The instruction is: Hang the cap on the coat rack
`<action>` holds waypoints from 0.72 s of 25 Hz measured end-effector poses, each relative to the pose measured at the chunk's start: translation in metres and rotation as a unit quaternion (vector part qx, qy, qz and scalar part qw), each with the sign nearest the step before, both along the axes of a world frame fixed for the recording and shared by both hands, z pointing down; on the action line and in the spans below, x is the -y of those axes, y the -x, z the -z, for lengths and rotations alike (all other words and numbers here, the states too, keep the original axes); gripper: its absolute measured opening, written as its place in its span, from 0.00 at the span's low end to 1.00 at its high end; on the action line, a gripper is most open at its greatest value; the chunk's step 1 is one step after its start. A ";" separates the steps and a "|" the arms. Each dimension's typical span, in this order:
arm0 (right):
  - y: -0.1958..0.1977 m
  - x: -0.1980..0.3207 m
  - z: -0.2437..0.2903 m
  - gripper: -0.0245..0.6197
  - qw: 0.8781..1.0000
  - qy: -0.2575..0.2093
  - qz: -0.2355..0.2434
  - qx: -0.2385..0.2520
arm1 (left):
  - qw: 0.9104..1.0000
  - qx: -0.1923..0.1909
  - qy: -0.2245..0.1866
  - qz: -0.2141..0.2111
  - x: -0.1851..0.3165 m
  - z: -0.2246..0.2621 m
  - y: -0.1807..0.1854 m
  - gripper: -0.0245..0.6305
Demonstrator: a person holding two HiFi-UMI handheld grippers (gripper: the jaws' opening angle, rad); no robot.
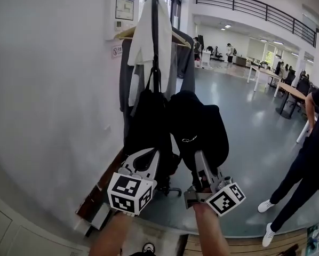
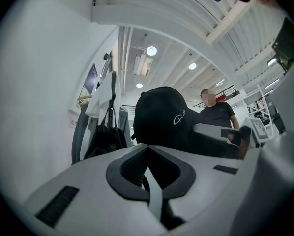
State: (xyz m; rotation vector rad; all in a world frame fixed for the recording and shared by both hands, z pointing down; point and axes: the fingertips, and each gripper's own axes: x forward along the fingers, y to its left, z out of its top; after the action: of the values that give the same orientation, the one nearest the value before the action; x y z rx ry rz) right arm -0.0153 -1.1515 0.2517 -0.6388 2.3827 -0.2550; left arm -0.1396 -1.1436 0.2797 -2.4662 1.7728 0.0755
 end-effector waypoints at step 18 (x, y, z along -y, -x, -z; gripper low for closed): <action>0.097 0.094 0.160 0.07 0.986 -0.128 0.071 0.080 | 0.998 0.030 -0.057 0.026 0.109 0.090 0.088 0.04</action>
State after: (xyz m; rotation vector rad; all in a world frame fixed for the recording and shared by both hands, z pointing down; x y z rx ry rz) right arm -0.1128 -1.2456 0.0921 -0.3178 2.2580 -0.0539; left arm -0.2279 -1.2530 0.1895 -2.3180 1.7556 0.0935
